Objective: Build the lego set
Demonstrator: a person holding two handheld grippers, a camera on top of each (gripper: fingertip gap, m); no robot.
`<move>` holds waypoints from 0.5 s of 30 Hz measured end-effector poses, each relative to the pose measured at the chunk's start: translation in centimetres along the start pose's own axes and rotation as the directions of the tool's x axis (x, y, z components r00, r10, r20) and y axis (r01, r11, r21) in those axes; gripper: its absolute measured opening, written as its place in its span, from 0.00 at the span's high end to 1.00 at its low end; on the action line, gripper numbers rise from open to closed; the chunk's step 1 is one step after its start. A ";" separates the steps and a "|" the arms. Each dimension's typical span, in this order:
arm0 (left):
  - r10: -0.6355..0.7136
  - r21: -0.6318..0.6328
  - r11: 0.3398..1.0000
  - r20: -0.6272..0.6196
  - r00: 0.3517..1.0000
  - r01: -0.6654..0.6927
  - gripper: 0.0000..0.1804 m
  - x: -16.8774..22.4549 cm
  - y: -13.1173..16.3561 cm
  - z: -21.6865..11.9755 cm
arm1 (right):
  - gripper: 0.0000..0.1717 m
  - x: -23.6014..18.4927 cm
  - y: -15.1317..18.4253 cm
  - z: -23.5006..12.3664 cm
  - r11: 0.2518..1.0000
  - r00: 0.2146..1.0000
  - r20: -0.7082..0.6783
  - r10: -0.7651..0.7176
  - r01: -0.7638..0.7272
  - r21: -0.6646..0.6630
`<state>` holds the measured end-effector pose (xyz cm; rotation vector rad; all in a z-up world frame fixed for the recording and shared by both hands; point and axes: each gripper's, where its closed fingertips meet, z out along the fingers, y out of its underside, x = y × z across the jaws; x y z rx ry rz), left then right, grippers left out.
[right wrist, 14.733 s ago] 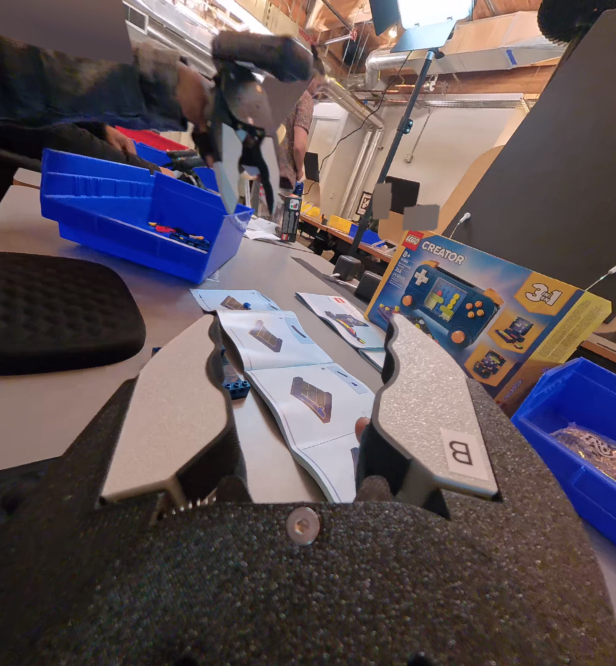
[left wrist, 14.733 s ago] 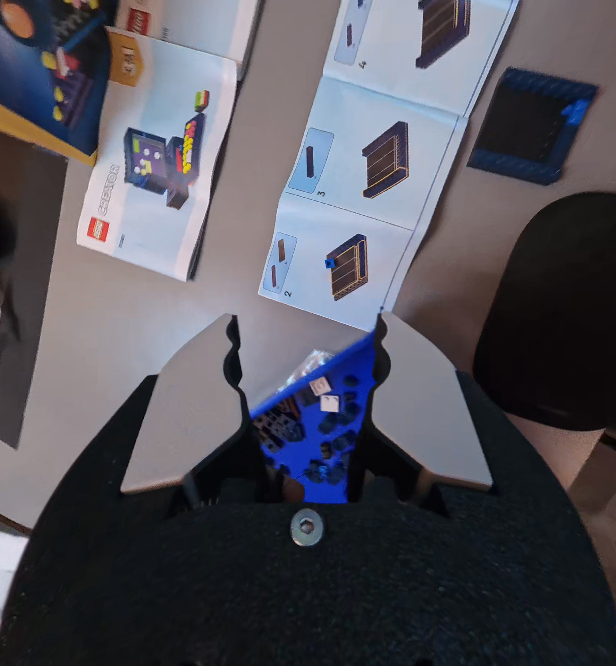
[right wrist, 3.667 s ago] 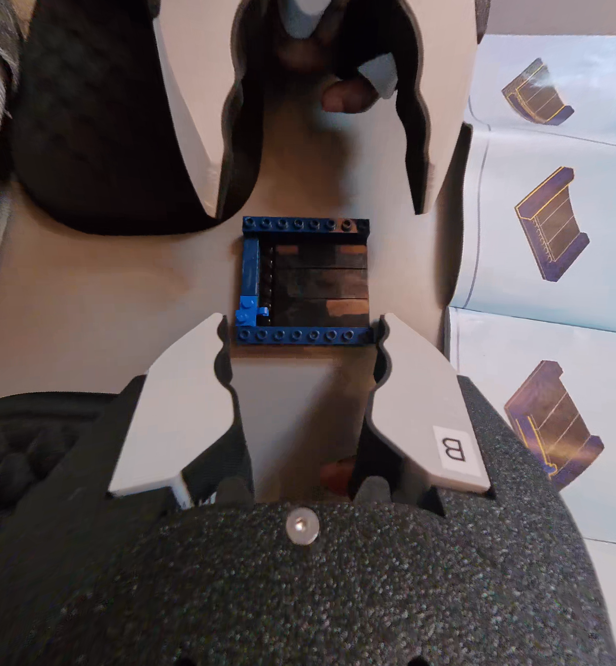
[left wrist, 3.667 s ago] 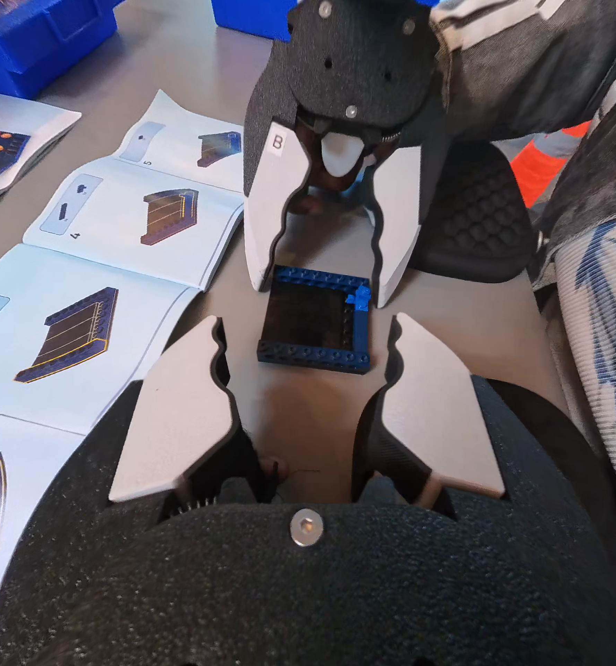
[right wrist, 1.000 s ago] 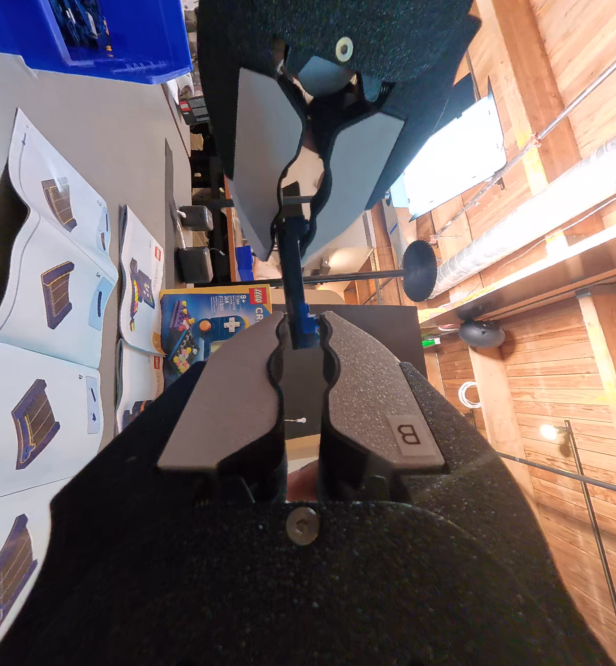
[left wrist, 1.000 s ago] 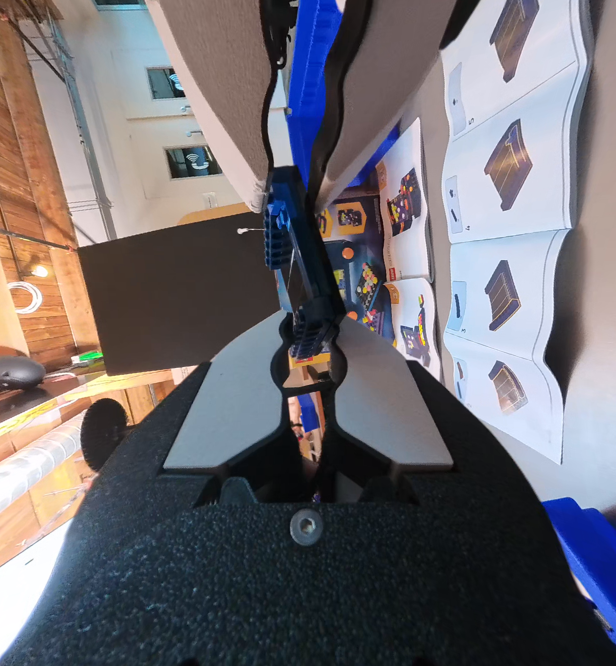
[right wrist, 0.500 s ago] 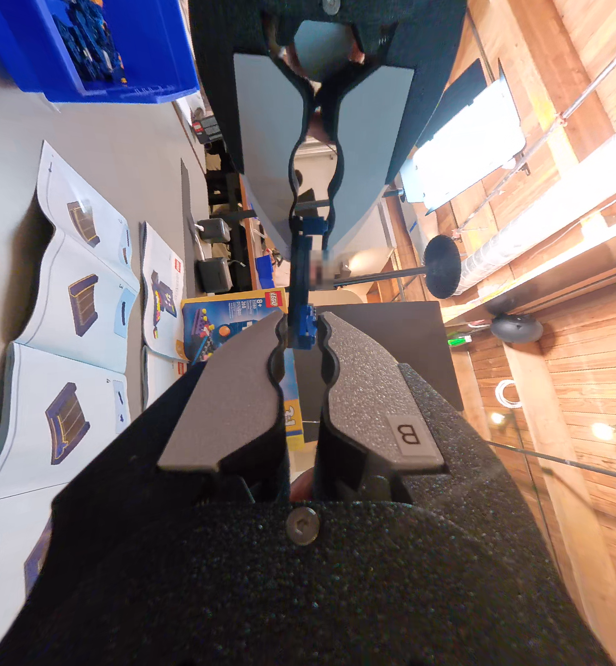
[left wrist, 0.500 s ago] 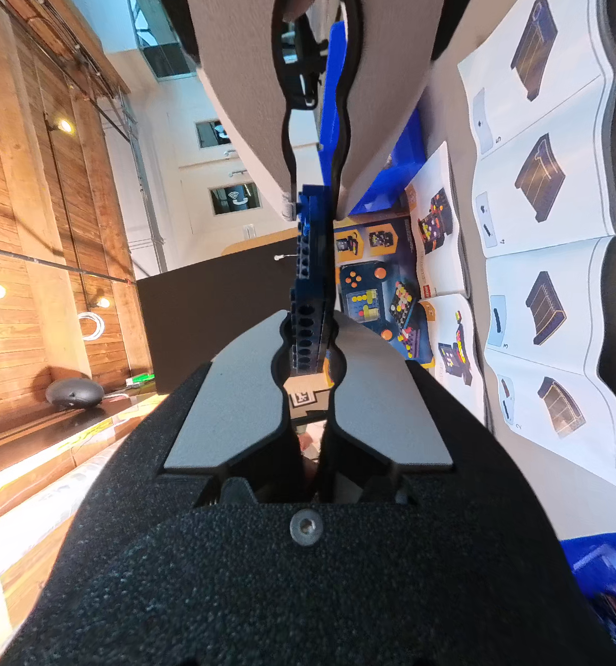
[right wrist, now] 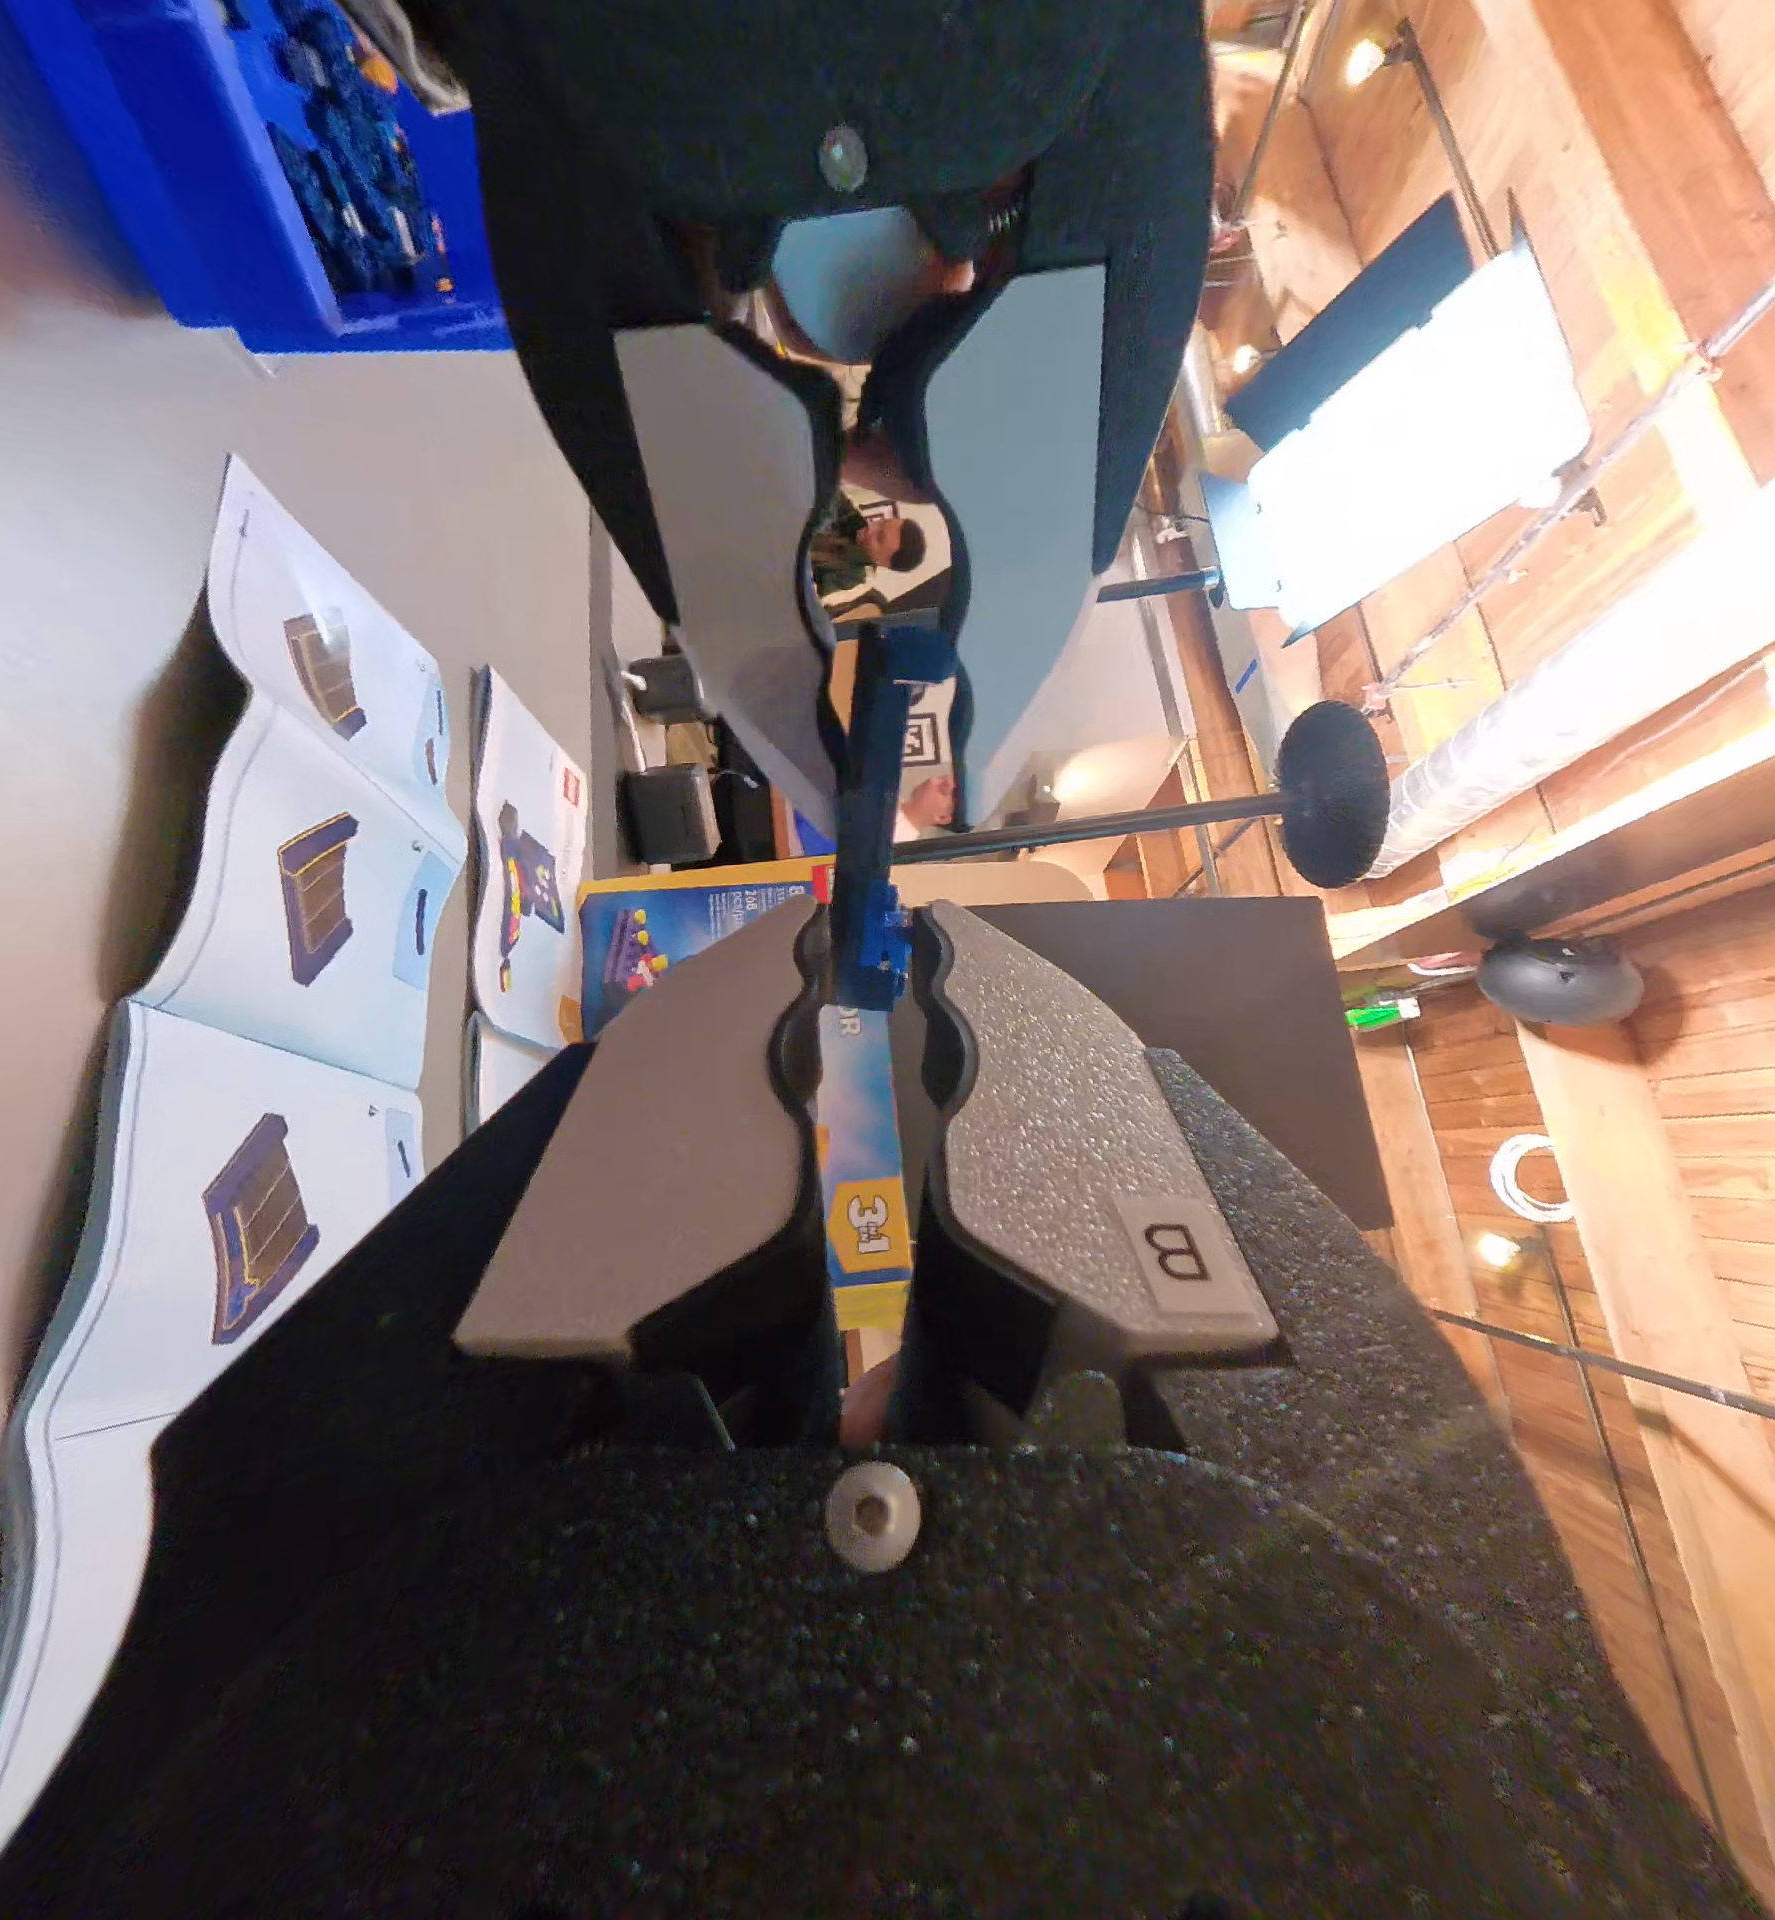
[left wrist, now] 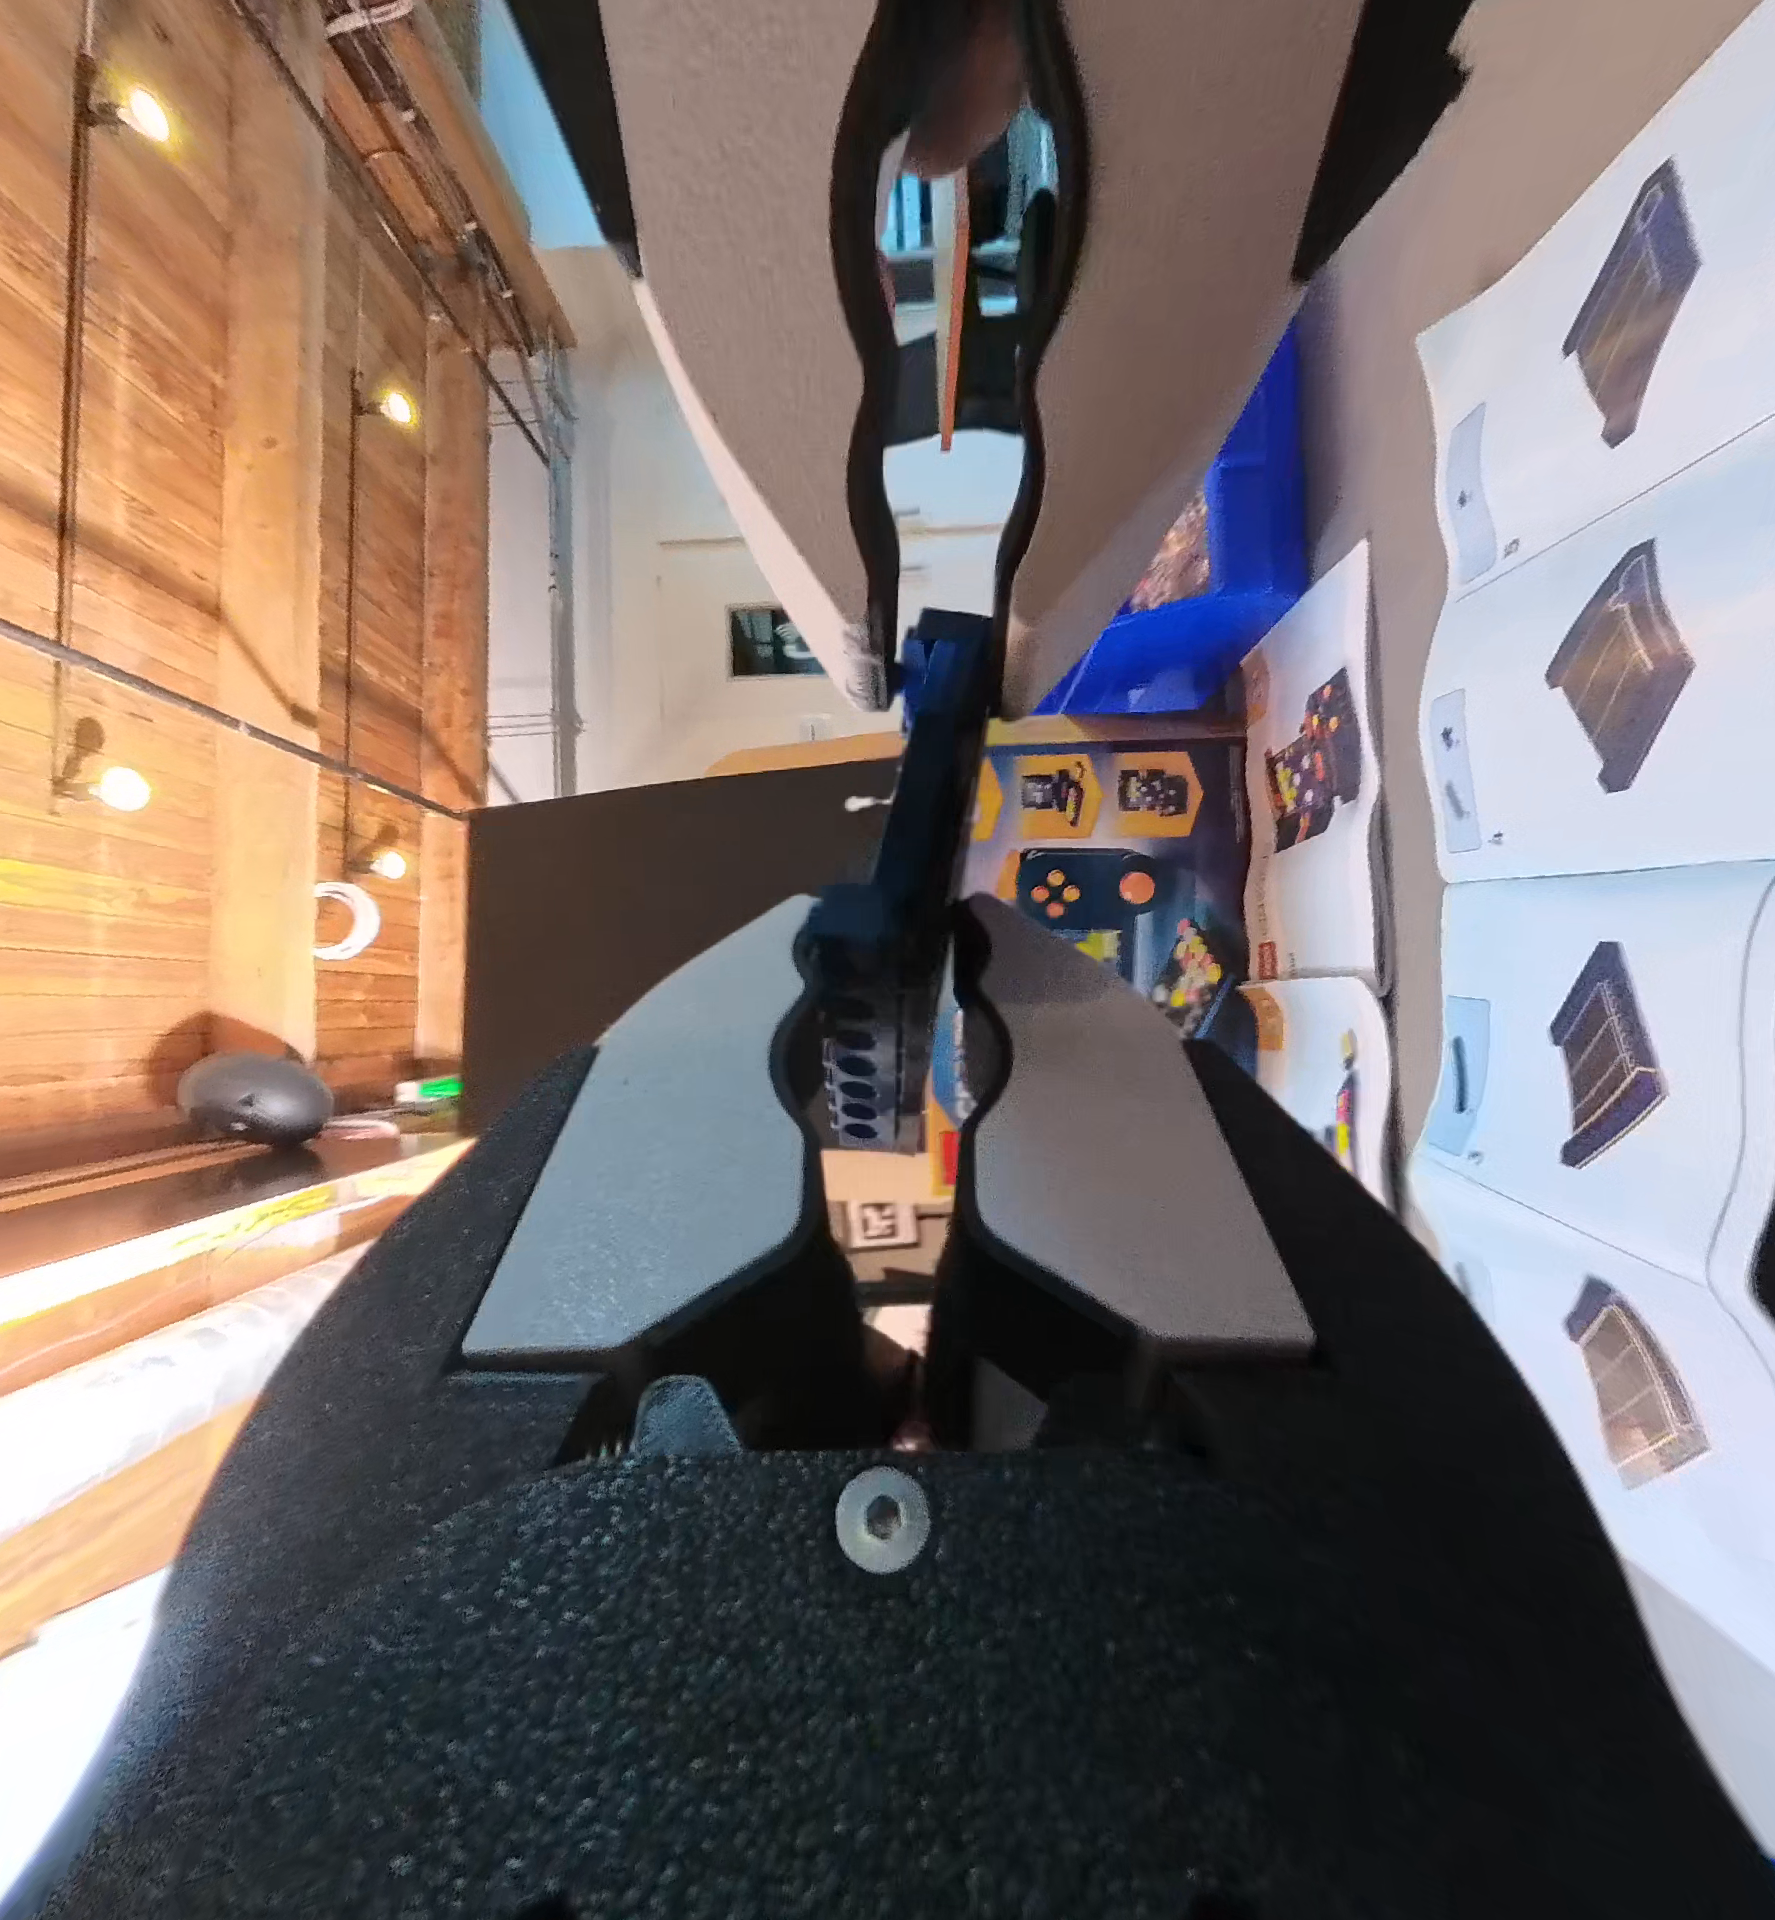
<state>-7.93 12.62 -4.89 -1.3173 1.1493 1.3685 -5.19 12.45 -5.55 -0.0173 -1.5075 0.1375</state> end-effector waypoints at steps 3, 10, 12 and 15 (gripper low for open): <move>-0.182 0.036 0.982 -0.069 0.981 0.185 0.91 1.2 0.5 0.3 | 0.91 -0.2 0.1 0.5 0.989 0.988 0.048 0.146 -0.147 0.025; -0.689 0.228 0.386 -0.574 0.443 0.894 0.91 2.5 -1.9 -1.5 | 0.78 2.0 -1.4 -1.0 0.443 0.506 0.446 0.739 -0.863 0.245; -0.665 0.201 0.252 -0.675 0.320 0.947 0.91 2.6 -2.3 -2.1 | 0.81 2.4 -1.6 -1.3 0.335 0.417 0.522 0.744 -0.909 0.248; -0.628 0.157 0.207 -0.736 0.254 0.966 0.91 3.4 -2.7 -2.3 | 0.81 2.0 -2.1 -1.0 0.351 0.419 0.574 0.704 -0.907 0.232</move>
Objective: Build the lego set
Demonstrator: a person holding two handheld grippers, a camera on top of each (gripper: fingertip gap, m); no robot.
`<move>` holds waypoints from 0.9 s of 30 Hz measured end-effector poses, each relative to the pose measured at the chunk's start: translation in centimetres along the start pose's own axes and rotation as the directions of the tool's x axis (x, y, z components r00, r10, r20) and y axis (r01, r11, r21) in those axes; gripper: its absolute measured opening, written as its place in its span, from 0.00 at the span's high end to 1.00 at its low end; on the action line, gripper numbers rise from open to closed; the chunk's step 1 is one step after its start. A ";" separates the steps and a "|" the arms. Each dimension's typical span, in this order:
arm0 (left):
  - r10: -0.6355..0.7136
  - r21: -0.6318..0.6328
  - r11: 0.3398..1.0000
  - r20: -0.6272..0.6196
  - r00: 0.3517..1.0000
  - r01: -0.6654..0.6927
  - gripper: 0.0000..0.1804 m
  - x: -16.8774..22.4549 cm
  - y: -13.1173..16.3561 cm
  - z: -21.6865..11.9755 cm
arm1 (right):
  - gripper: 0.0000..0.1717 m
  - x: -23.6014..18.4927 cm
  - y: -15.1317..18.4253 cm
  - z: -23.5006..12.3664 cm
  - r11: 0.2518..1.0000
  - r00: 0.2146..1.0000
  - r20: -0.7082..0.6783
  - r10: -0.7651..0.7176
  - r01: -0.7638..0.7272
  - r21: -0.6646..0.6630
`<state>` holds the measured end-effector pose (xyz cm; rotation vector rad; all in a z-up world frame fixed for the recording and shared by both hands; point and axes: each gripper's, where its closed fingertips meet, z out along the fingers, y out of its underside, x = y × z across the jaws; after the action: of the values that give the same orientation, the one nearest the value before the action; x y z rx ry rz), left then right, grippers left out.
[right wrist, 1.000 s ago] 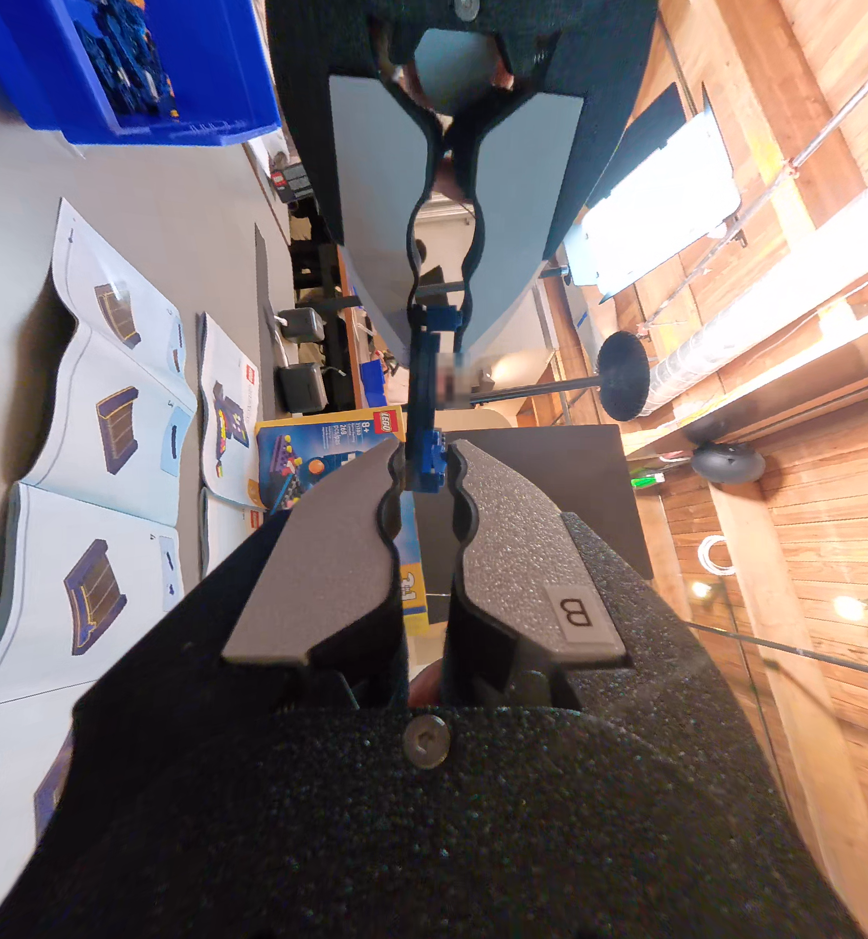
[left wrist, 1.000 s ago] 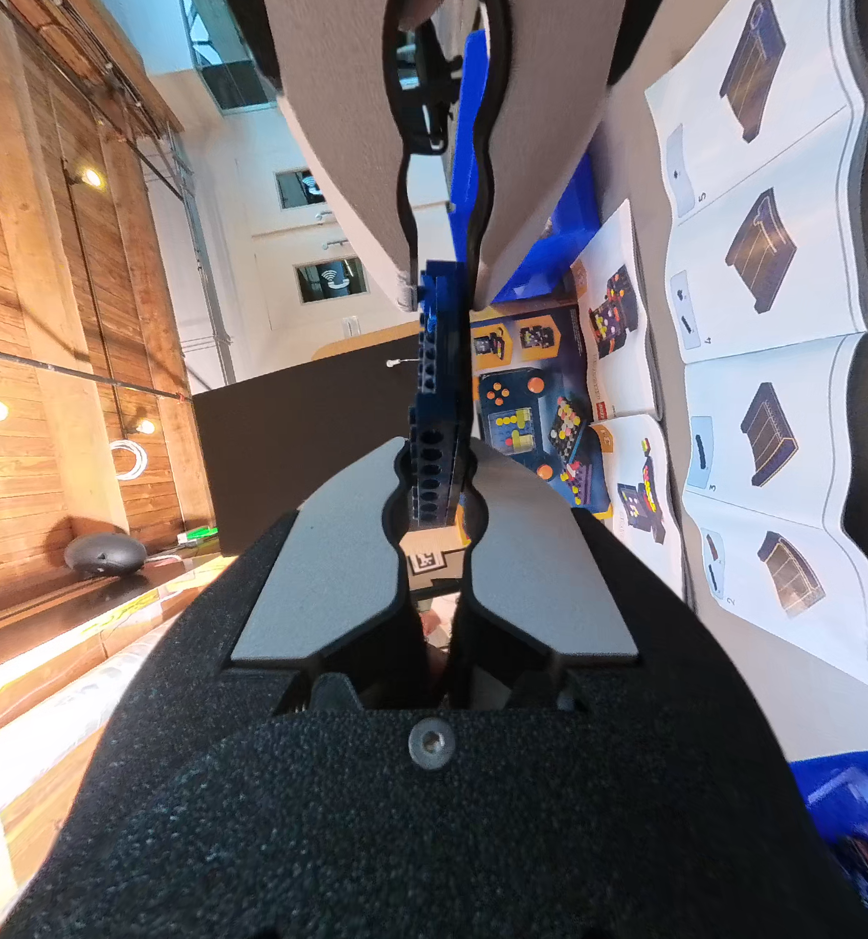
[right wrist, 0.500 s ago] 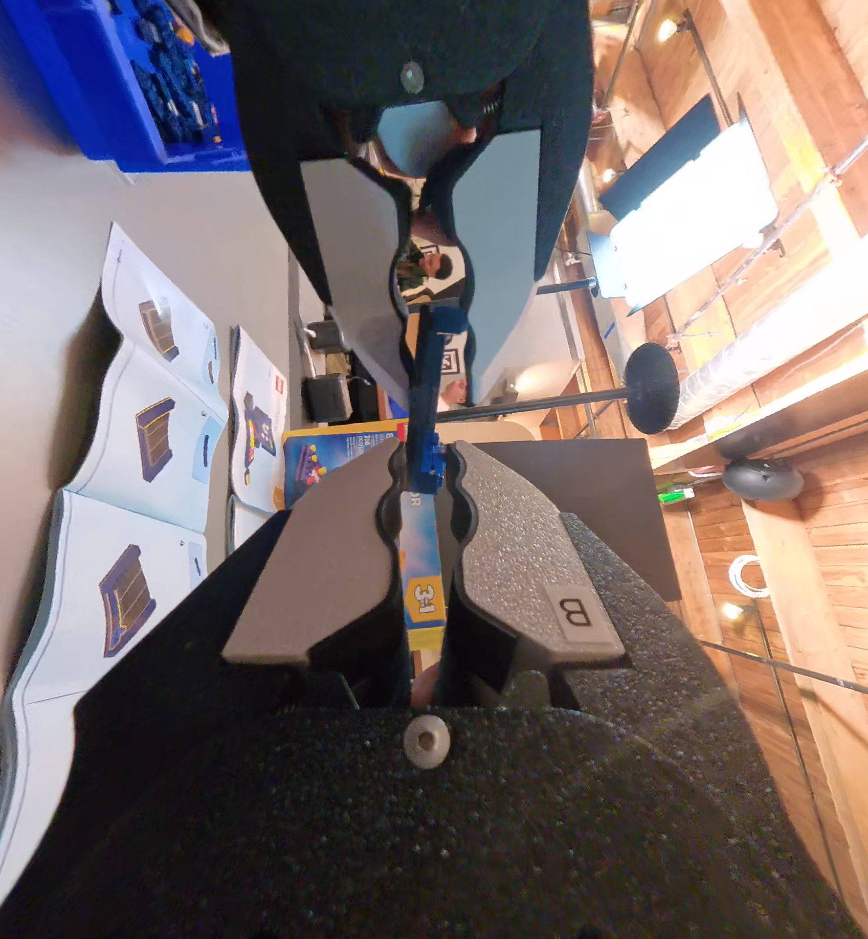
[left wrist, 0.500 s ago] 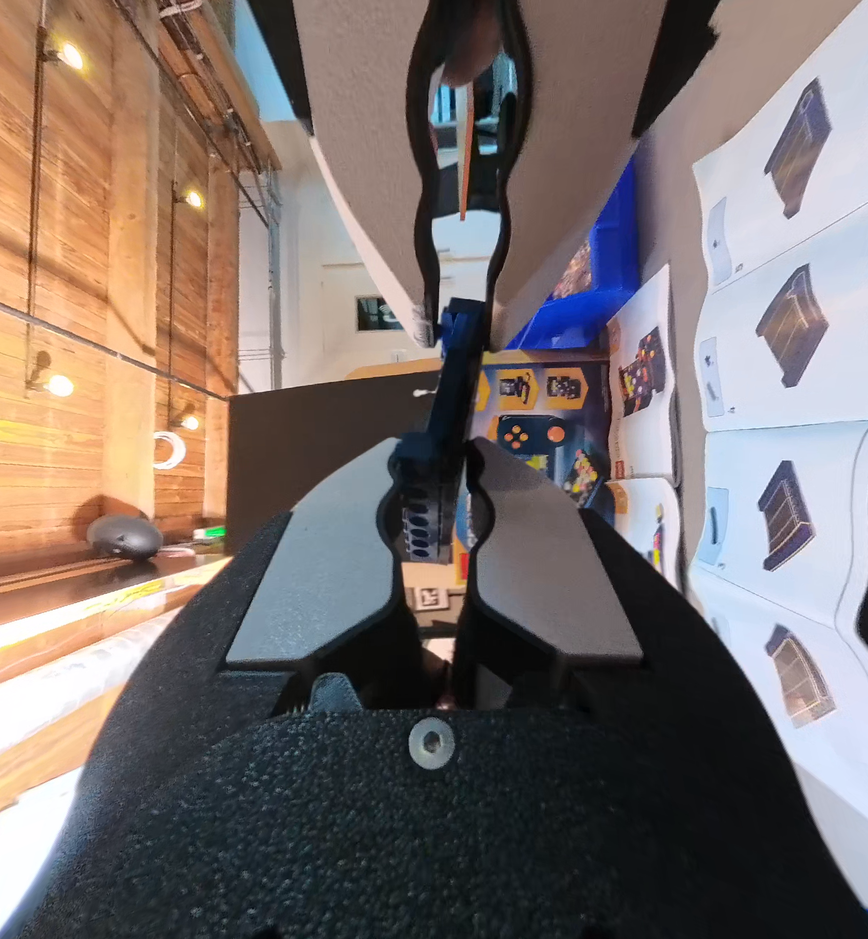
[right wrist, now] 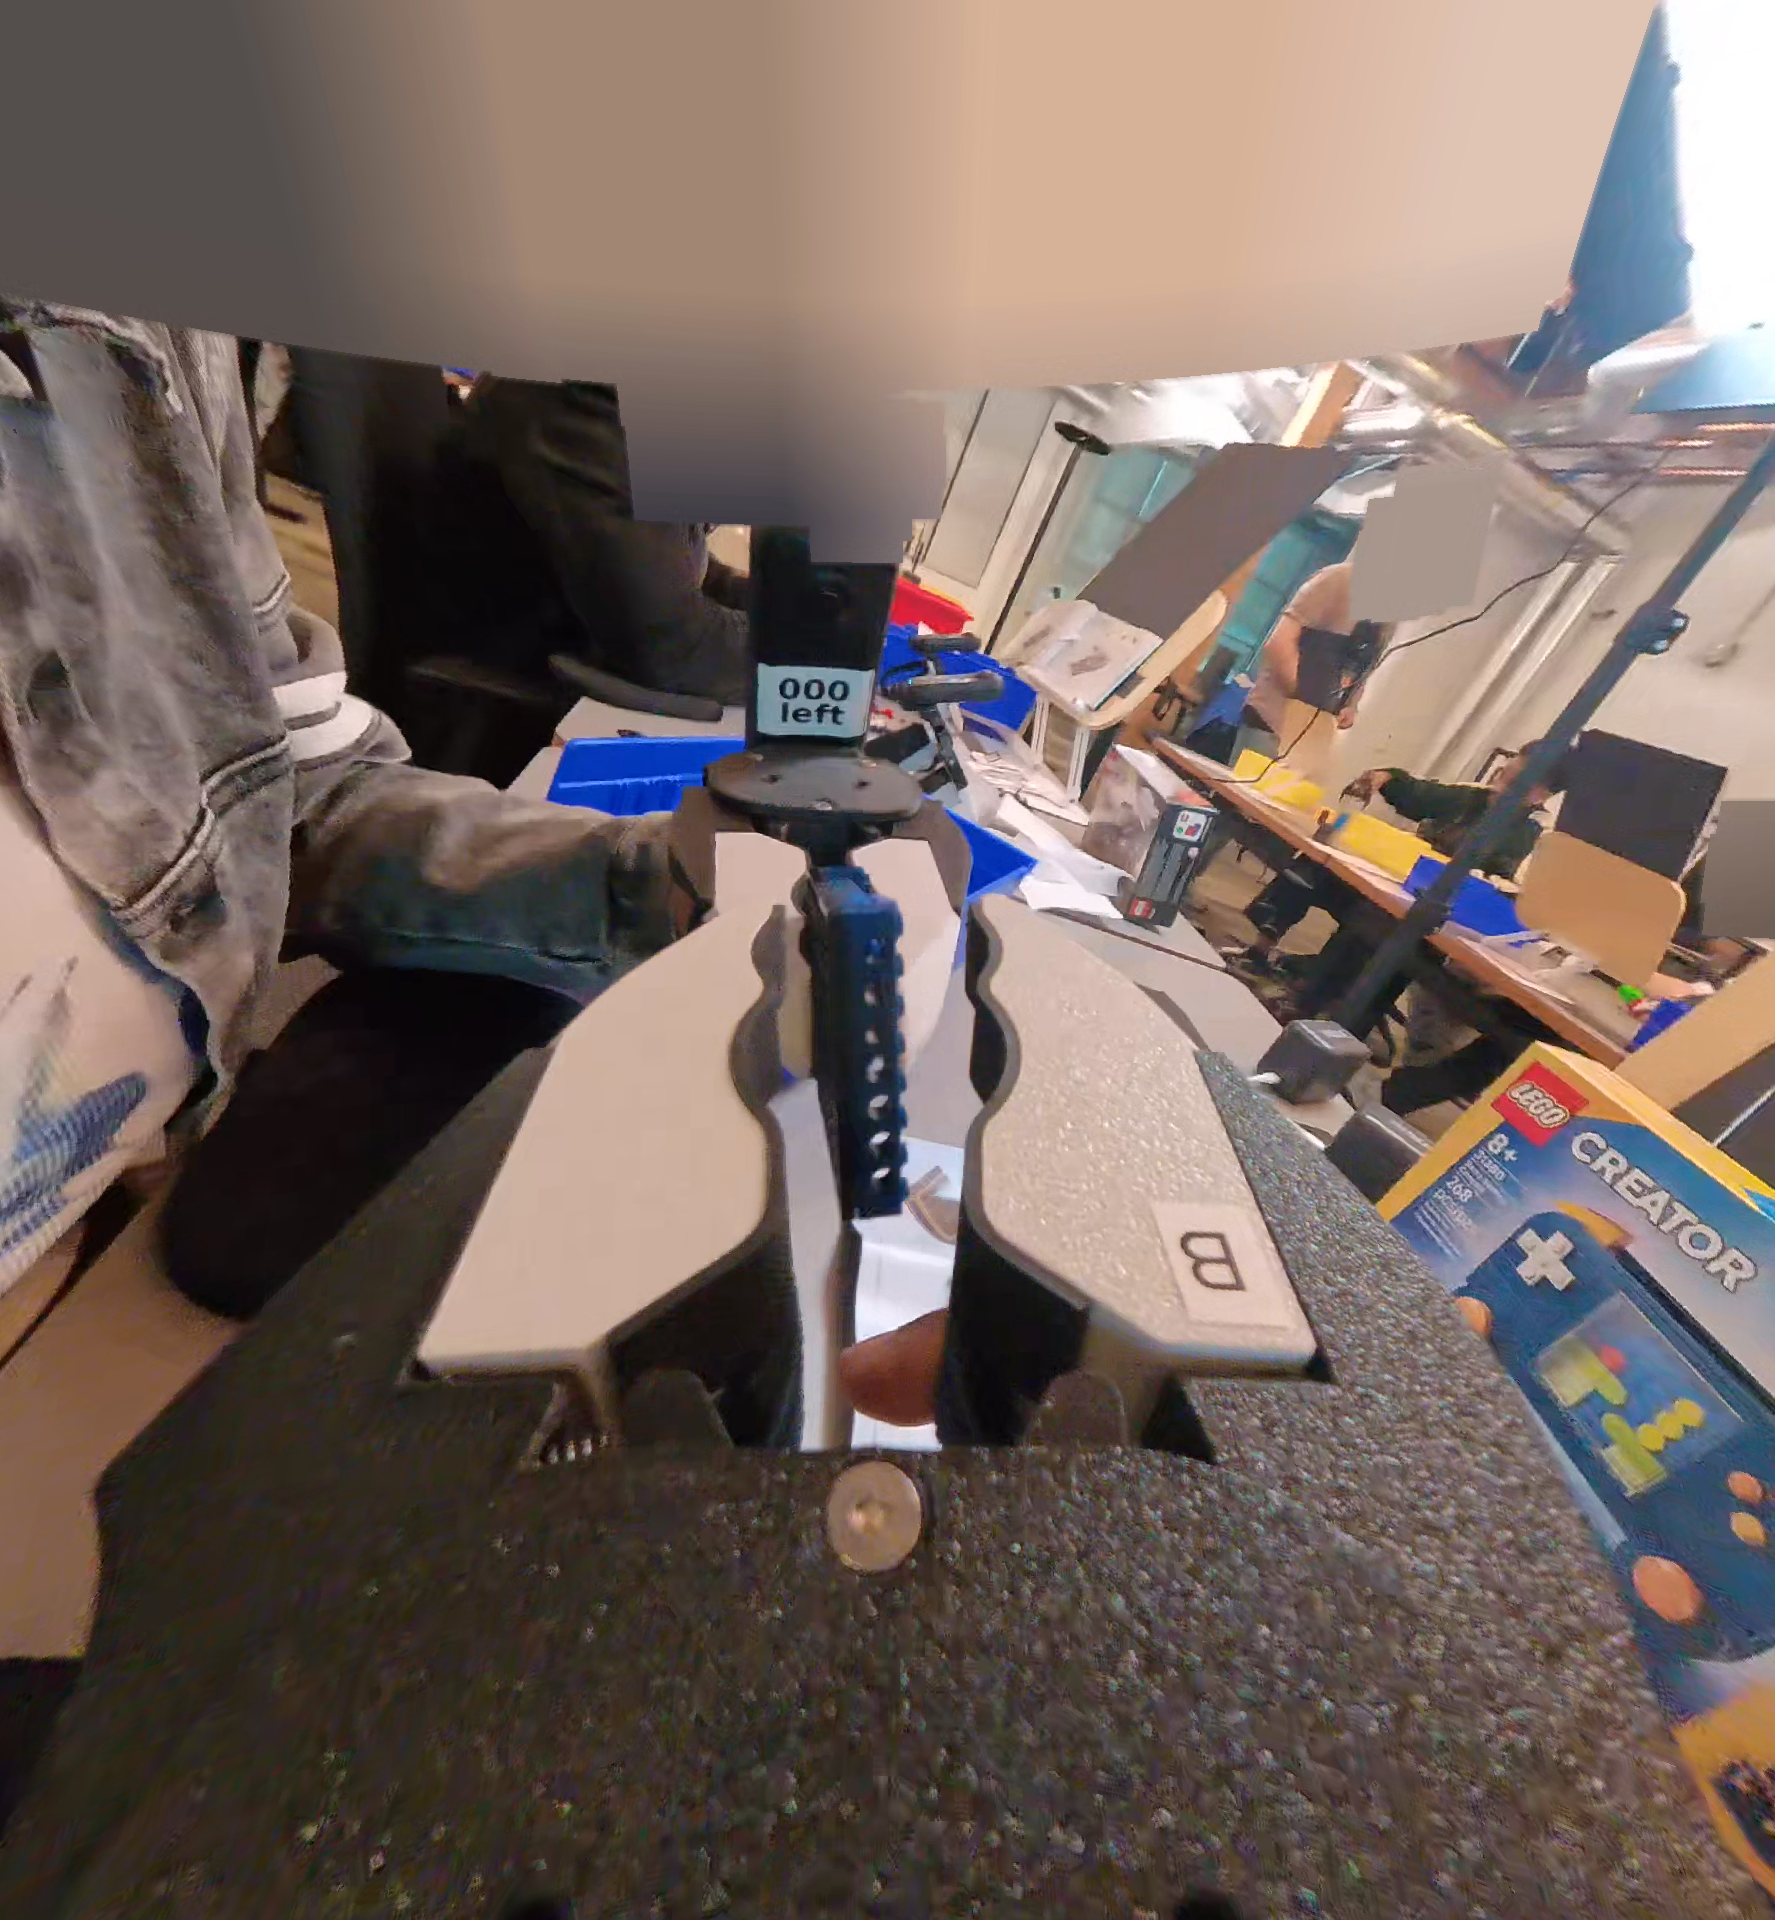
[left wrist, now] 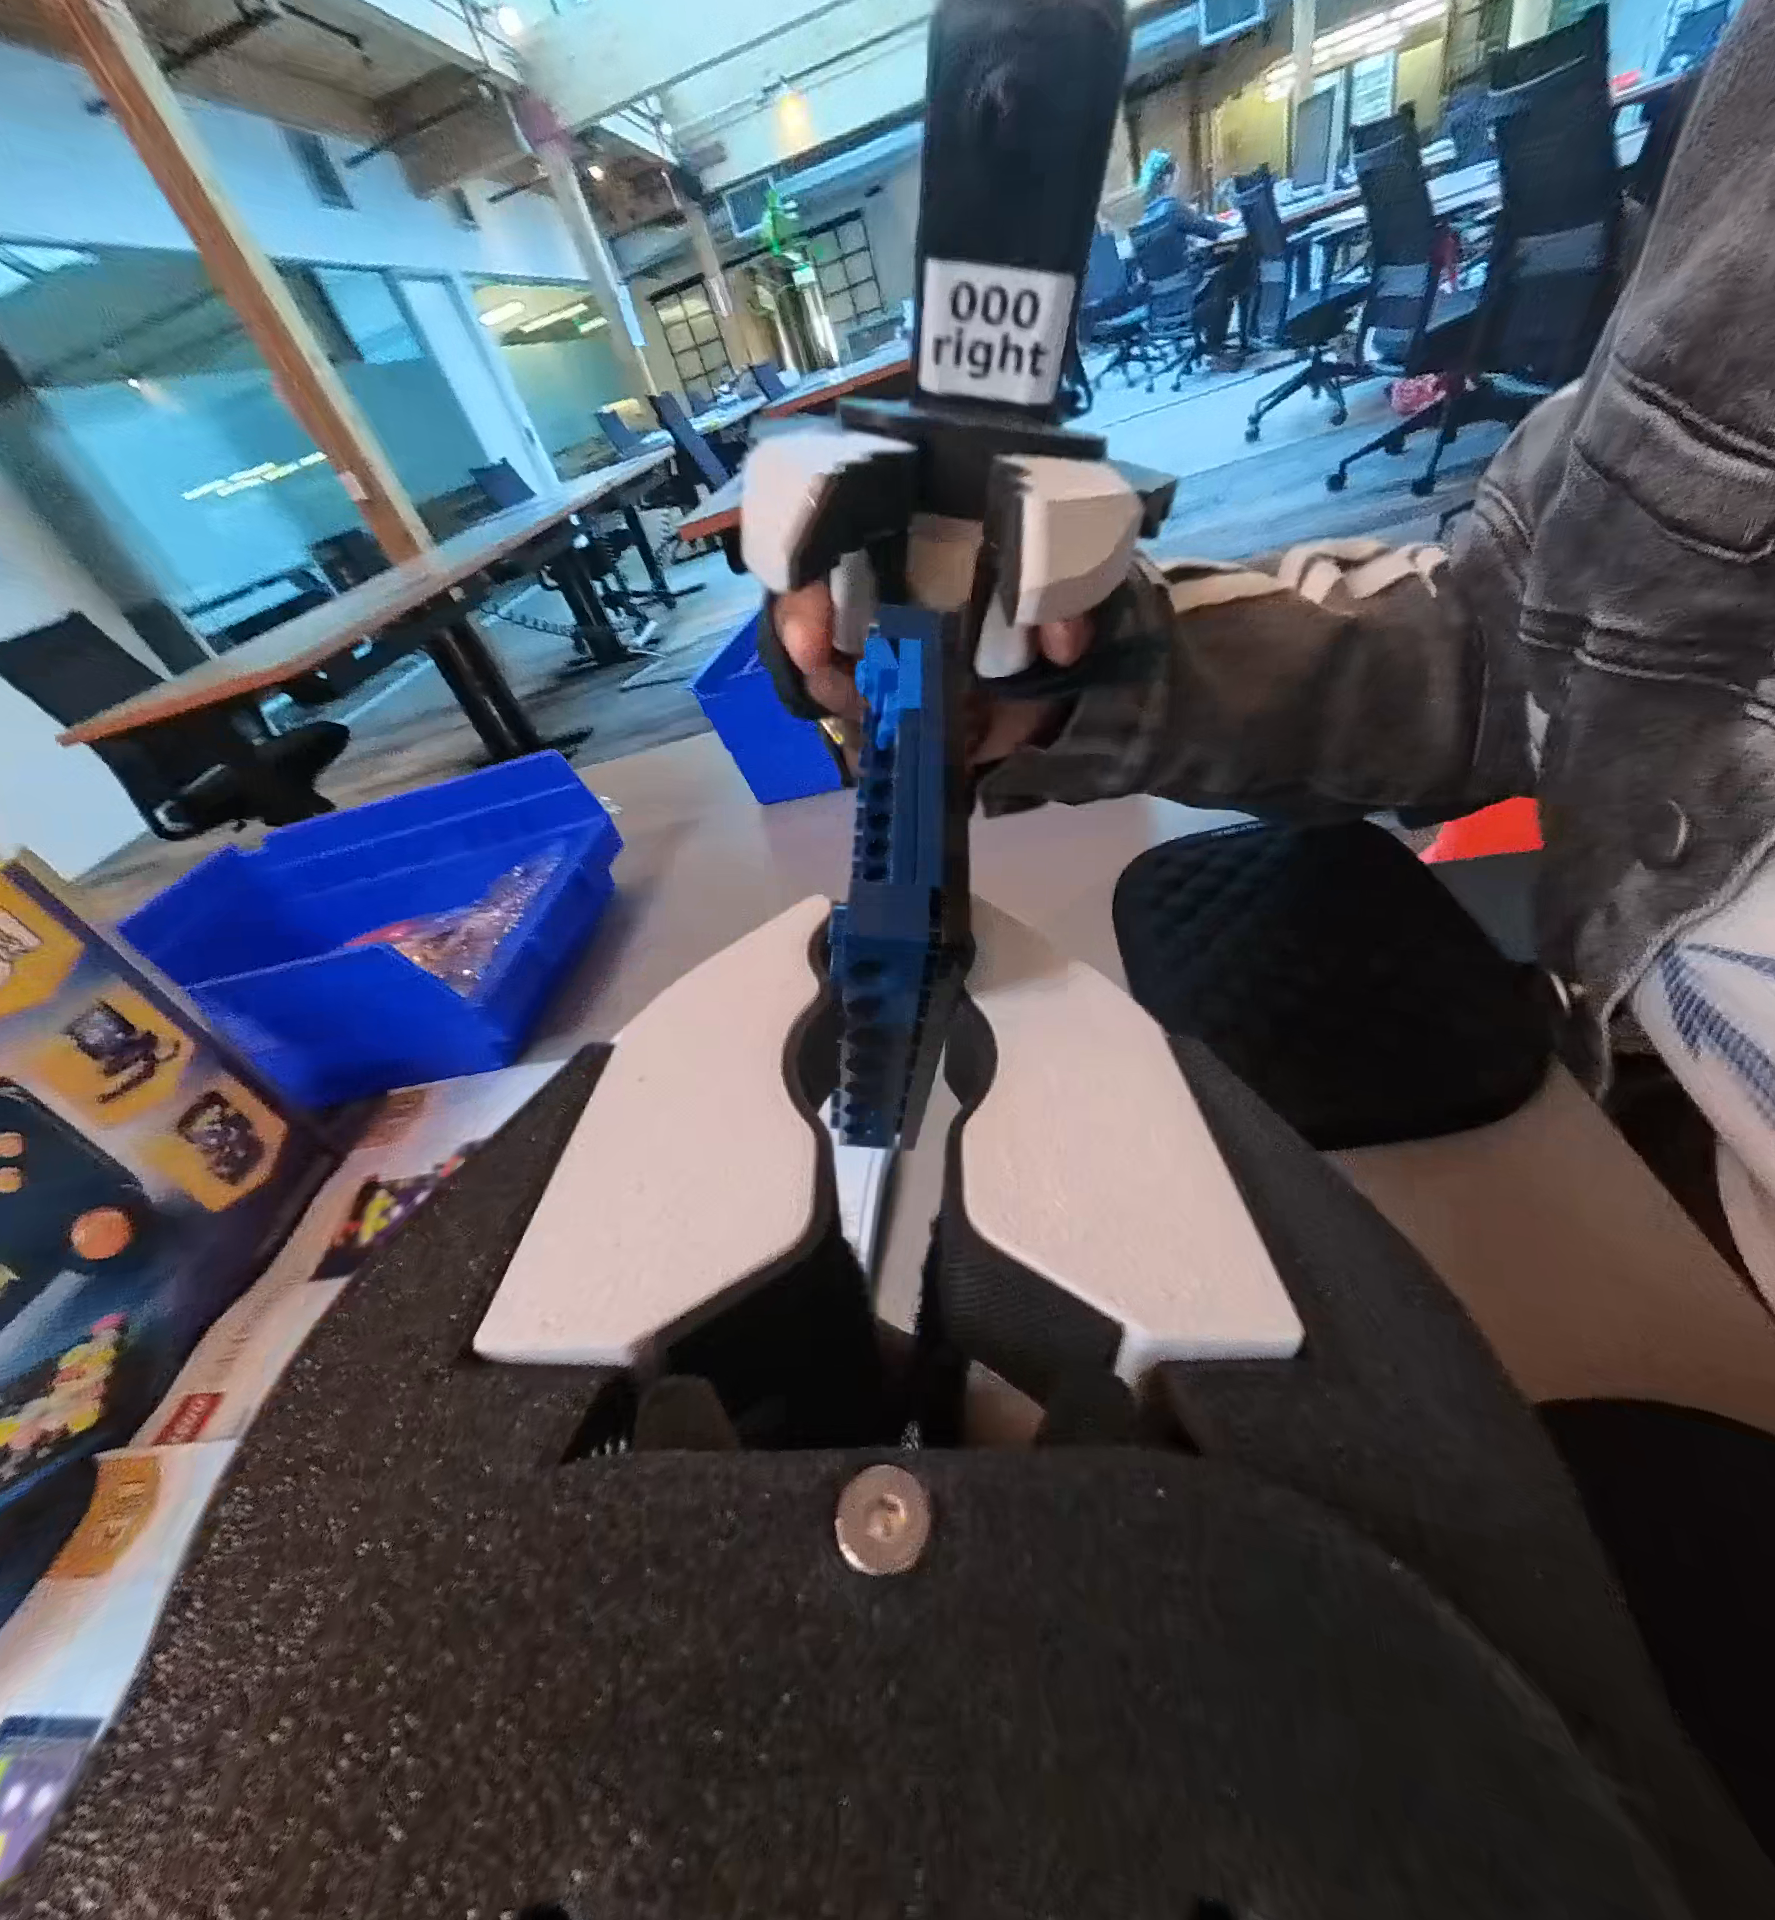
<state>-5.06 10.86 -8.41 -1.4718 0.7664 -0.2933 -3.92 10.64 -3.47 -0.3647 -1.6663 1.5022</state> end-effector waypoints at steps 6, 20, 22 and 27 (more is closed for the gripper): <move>0.012 -0.036 0.999 -0.011 1.000 -0.013 0.91 0.2 0.7 0.3 | 0.89 -0.6 1.3 0.8 0.990 0.993 0.105 -0.054 0.067 -0.122; 0.057 -0.120 0.991 0.038 0.998 -0.052 0.91 -0.7 1.8 0.0 | 0.91 -0.4 2.8 0.7 0.952 0.985 0.095 -0.146 0.166 -0.258; 0.099 -0.185 0.979 0.069 0.993 -0.084 0.91 -1.1 2.3 0.0 | 0.91 -0.3 3.4 0.6 0.913 0.972 0.089 -0.218 0.235 -0.334; 0.135 -0.245 0.963 0.094 0.986 -0.108 0.91 -1.5 2.9 0.1 | 0.92 -0.4 4.3 0.3 0.842 0.944 0.100 -0.314 0.325 -0.431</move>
<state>-6.90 12.15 -10.80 -1.6450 0.8201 -0.0248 -5.21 11.24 -7.51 -0.2866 -1.9765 0.8766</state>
